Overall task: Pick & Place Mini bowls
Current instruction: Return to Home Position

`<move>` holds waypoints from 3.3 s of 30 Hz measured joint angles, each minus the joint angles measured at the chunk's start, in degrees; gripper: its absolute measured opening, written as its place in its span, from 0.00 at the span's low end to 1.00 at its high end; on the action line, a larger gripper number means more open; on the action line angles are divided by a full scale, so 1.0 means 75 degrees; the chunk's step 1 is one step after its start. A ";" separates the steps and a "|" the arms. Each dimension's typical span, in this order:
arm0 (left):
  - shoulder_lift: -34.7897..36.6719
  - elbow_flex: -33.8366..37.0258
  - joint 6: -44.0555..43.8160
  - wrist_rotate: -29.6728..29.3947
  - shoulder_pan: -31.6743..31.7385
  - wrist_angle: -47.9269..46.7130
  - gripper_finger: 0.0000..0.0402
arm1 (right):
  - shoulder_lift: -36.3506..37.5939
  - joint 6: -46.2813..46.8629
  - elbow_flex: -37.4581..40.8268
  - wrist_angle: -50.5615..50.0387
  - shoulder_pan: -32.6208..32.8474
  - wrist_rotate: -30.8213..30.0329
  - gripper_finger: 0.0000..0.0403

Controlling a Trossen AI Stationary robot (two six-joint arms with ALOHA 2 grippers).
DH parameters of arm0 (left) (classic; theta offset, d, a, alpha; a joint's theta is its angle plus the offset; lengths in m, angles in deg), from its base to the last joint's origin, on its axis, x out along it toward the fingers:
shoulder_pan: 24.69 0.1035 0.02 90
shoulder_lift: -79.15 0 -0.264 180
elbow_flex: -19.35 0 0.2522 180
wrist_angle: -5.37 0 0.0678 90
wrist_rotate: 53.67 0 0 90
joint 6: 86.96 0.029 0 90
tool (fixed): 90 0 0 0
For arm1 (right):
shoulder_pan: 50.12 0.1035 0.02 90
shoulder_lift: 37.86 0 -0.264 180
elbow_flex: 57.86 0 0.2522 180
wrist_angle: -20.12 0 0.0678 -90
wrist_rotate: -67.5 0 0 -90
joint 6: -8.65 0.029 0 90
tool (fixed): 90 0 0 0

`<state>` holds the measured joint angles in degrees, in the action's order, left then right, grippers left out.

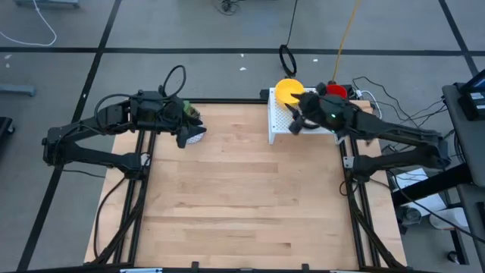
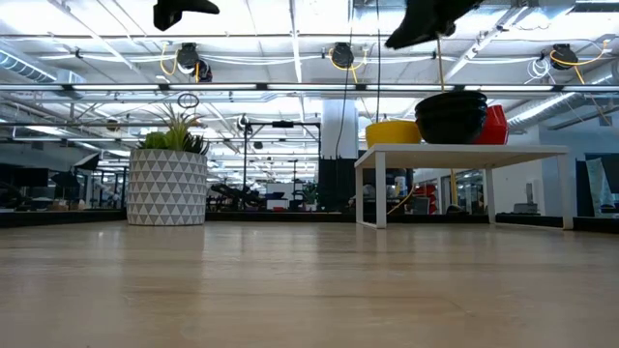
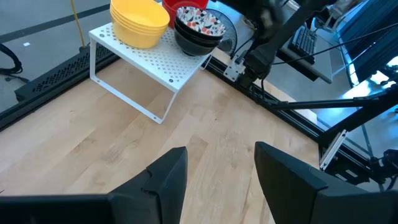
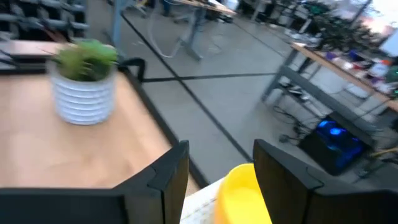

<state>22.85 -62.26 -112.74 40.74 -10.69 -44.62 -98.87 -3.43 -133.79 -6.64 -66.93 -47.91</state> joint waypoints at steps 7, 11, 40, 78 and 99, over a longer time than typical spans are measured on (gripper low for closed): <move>0.0000 0.0000 0.0022 -0.0002 0.0002 0.0000 0.47 | 0.1181 0.1244 0.0285 -0.0898 0.0985 0.0001 0.41; -0.0001 0.0000 0.0023 -0.0005 0.0000 0.0027 0.47 | 0.1957 0.1633 0.1257 -0.0461 0.1487 0.0004 0.41; 0.1358 0.0092 0.1551 0.1499 -0.0270 0.0096 0.47 | 0.3955 0.2130 0.7977 0.7517 0.2522 0.0005 0.41; 0.4672 0.8207 0.0530 -0.1373 -0.2338 0.7140 0.47 | 0.3931 0.2462 0.8090 0.6902 0.2522 0.0001 0.41; 0.4660 0.8932 0.1149 -0.1396 -0.2337 0.7602 0.47 | 0.3933 0.2462 0.8090 0.6901 0.2522 -0.0002 0.41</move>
<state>57.80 4.73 -104.12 30.27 -28.22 12.39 -69.37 15.04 -73.12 45.12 -48.02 -47.93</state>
